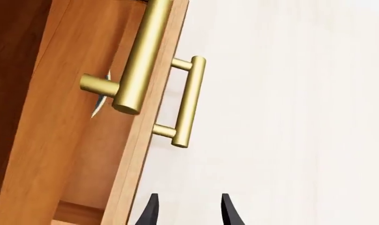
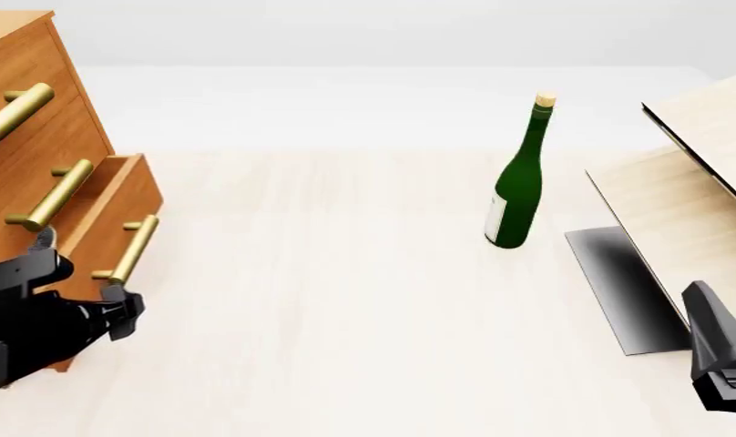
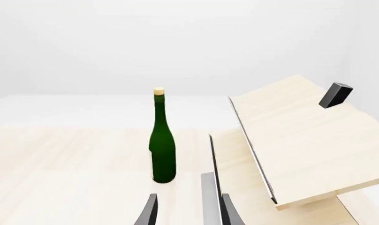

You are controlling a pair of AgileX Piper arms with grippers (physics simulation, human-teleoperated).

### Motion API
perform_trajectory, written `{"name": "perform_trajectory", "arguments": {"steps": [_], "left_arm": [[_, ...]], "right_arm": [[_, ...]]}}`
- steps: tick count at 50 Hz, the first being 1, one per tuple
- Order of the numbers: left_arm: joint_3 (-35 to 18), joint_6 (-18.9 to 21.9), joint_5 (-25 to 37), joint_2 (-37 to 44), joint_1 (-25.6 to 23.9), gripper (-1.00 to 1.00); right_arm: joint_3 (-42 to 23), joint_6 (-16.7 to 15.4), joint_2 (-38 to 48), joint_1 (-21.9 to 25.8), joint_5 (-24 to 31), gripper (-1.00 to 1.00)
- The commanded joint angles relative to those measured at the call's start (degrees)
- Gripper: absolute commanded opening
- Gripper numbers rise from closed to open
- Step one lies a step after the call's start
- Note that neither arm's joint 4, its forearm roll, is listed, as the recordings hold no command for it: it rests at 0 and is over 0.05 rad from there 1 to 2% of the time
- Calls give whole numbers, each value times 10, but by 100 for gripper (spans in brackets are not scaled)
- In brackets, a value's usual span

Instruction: Put the bowl in the bottom drawer of the cabinet and close it.

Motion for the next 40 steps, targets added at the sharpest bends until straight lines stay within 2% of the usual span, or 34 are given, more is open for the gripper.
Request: {"name": "perform_trajectory", "arguments": {"steps": [1, 15, 29, 40], "left_arm": [[12, 15, -1, 3, 28, 100], [18, 30, -9, 3, 62, 100], [7, 9, -24, 31, 87, 100], [-1, 8, -34, 49, 95, 100]], "right_arm": [[0, 0, 0, 0, 0, 100], [0, 0, 0, 0, 0, 100], [0, 0, 0, 0, 0, 100], [0, 0, 0, 0, 0, 100]]}}
